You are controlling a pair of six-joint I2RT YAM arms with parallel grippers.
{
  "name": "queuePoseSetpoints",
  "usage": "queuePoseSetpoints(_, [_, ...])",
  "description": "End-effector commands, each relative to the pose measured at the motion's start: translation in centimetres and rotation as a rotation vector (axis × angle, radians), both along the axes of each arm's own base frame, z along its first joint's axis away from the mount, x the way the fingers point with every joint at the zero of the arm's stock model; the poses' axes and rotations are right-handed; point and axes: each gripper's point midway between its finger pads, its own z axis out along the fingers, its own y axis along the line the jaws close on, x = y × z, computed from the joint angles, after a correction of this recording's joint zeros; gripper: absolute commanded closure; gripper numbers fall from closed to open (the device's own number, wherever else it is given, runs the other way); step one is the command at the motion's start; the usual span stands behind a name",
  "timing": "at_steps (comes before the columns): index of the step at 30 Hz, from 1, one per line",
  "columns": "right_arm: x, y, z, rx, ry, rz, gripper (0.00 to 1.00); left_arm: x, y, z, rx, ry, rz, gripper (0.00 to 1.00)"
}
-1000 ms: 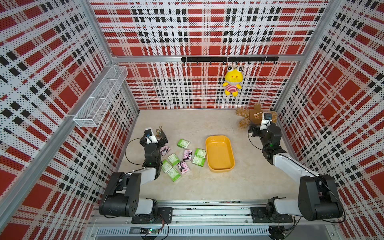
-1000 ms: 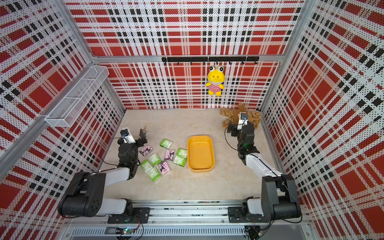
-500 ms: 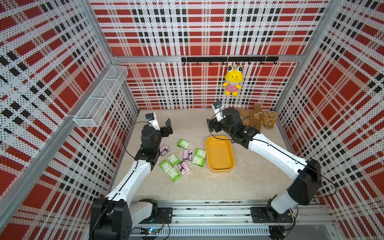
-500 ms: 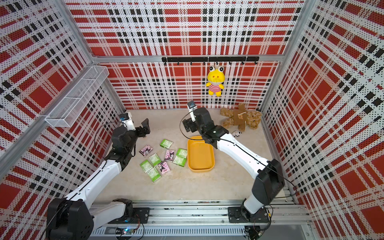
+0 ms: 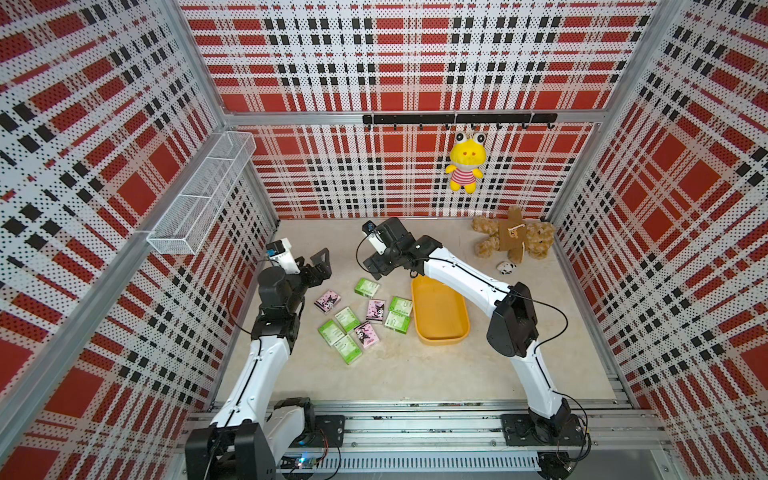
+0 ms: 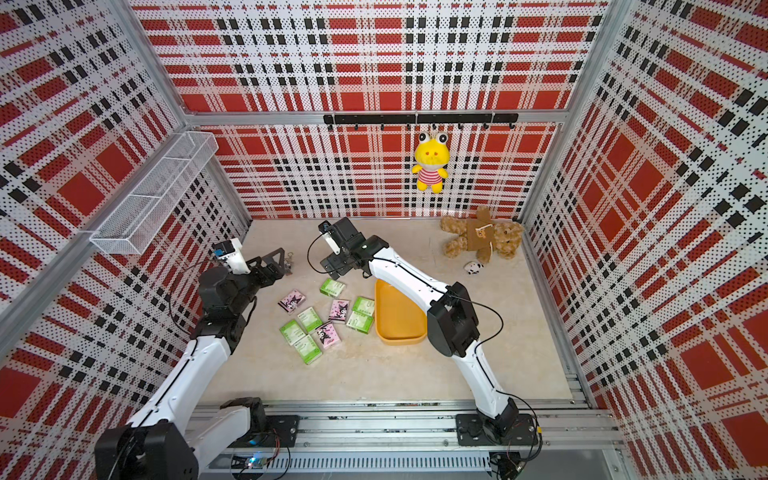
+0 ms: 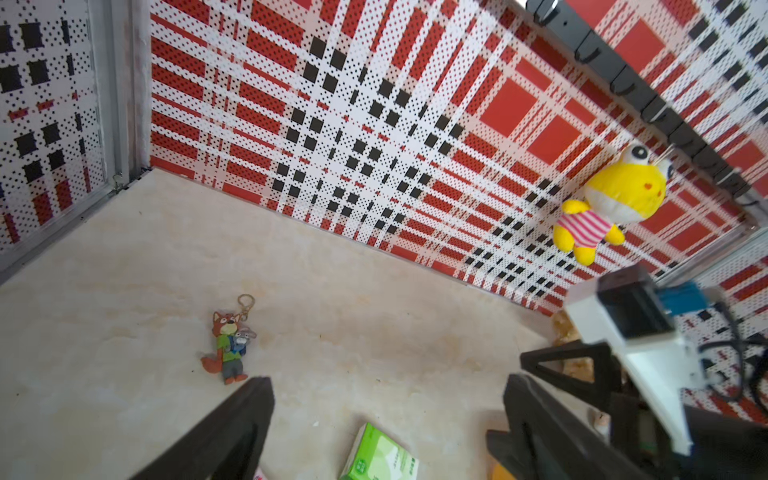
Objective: Put the pocket tissues into the storage box
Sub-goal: Pick up the pocket tissues from the center of the board.
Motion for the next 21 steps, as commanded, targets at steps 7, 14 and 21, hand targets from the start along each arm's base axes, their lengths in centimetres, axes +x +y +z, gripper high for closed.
queuePoseSetpoints(7, [-0.5, 2.2, -4.8, -0.041, 0.071, 0.036, 0.00, -1.0, -1.2, -0.9, -0.106, 0.000, -0.123, 0.05])
queuePoseSetpoints(14, [0.2, 3.0, -7.9, -0.064, 0.092, 0.036, 0.00, -1.4, -1.4, -1.6, -0.105, 0.010, -0.126, 0.05])
queuePoseSetpoints(21, [0.7, 3.5, -10.5, -0.081, 0.108, 0.035, 0.00, -1.5, -1.3, -1.2, -0.095, 0.000, -0.123, 0.05])
